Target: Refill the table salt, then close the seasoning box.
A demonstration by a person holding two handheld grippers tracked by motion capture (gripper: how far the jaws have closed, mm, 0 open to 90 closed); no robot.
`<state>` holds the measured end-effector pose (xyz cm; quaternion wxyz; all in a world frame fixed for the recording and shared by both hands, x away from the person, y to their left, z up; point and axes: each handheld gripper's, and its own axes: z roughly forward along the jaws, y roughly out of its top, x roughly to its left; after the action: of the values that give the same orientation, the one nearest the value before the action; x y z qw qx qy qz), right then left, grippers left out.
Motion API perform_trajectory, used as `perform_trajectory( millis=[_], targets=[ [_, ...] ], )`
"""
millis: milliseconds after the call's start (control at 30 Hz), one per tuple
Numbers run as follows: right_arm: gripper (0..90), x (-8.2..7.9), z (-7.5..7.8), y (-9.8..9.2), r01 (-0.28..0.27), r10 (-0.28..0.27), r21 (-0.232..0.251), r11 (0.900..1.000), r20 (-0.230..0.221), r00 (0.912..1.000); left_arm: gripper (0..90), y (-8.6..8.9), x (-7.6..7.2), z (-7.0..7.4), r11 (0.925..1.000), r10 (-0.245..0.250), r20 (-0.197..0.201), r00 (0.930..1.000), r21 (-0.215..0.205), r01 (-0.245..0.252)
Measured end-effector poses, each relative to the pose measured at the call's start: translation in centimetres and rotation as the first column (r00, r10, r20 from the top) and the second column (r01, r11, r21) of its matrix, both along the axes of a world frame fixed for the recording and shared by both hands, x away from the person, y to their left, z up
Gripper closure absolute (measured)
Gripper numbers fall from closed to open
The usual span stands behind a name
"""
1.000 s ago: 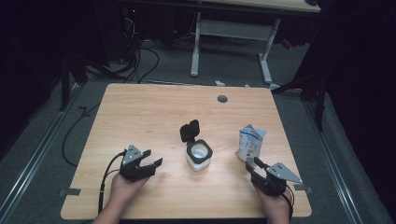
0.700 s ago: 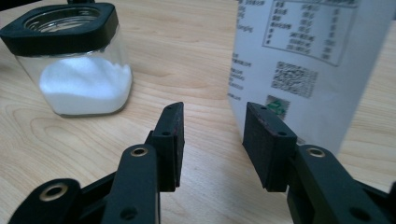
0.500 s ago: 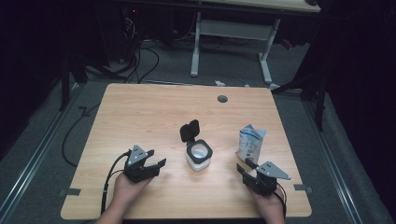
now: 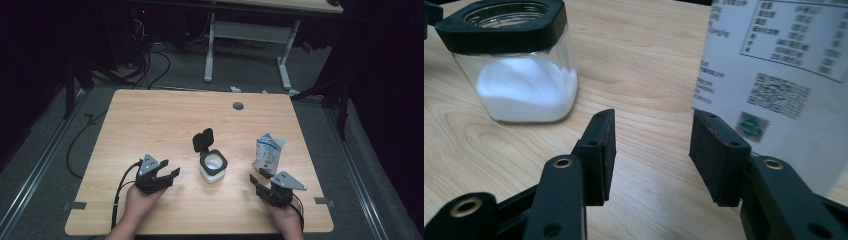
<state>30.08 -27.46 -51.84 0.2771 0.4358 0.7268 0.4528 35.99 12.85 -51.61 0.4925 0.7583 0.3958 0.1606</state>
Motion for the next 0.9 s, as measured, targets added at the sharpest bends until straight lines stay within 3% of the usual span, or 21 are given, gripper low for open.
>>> perform_trajectory(
  millis=[100, 400, 567, 733, 900],
  targets=[
    [55.0, 0.4, 0.0, 0.7, -0.012, 0.012, -0.028, 1.0, -0.005, 0.9999, 48.3, -0.1, 0.2, 0.3, 0.9998, 0.009, 0.0, 1.0, -0.02, -0.009],
    [55.7, 1.1, 0.2, 1.9, -0.026, 0.025, -0.044, 0.999, -0.027, 0.9993, 59.5, -0.8, 1.1, 1.0, 0.9992, 0.017, -0.008, 0.9998, -0.035, -0.017],
    [62.1, 1.9, 0.9, 2.1, -0.028, 0.026, -0.051, 0.998, -0.043, 0.9987, 67.1, -1.9, 2.1, 1.7, 0.9987, 0.019, -0.019, 0.9996, -0.046, -0.02],
    [64.1, 3.0, 1.6, 2.4, -0.02, 0.018, -0.032, 0.999, -0.048, 0.9987, 72.6, -2.8, 3.0, 2.5, 0.9982, 0.028, -0.017, 0.9995, -0.053, -0.029],
    [66.3, 3.3, 1.1, 3.4, -0.047, 0.046, -0.018, 0.999, -0.061, 0.9971, 80.2, -3.4, 4.0, 3.7, 0.9979, 0.039, -0.002, 0.9992, -0.051, -0.039]
  ],
)
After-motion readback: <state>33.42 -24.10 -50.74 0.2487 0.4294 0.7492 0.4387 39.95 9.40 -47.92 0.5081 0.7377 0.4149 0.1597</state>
